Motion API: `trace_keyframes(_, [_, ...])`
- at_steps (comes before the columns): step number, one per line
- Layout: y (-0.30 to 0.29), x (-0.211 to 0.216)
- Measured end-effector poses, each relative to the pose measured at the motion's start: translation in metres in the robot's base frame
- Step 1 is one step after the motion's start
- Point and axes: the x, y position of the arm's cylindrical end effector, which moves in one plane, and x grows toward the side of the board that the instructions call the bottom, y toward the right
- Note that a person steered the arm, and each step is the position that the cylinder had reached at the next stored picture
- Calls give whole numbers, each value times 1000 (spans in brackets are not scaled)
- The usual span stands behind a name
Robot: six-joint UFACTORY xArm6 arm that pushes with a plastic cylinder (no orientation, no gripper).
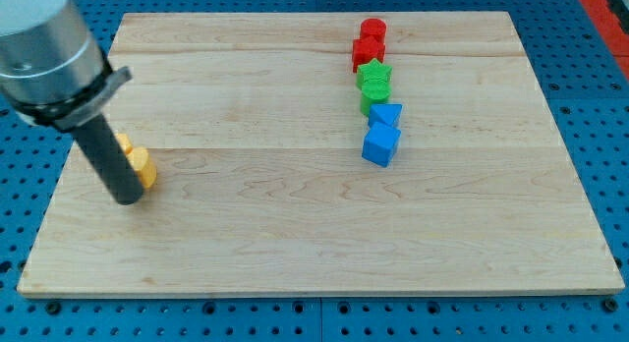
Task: Move the blue triangle into the blue cube
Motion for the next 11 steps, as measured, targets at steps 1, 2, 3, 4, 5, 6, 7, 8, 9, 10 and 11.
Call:
trace_keyframes(1, [85, -22])
trace_keyframes(2, [109, -67])
trace_keyframes(3, [174, -77])
trace_keyframes(4, [203, -106])
trace_keyframes(5, [214, -121])
trace_keyframes(6, [277, -115])
trace_keyframes(7, [300, -83])
trace_keyframes(8, [284, -98])
trace_keyframes(9, [314, -118])
trace_keyframes(10, [378, -118])
trace_keyframes(11, [398, -92])
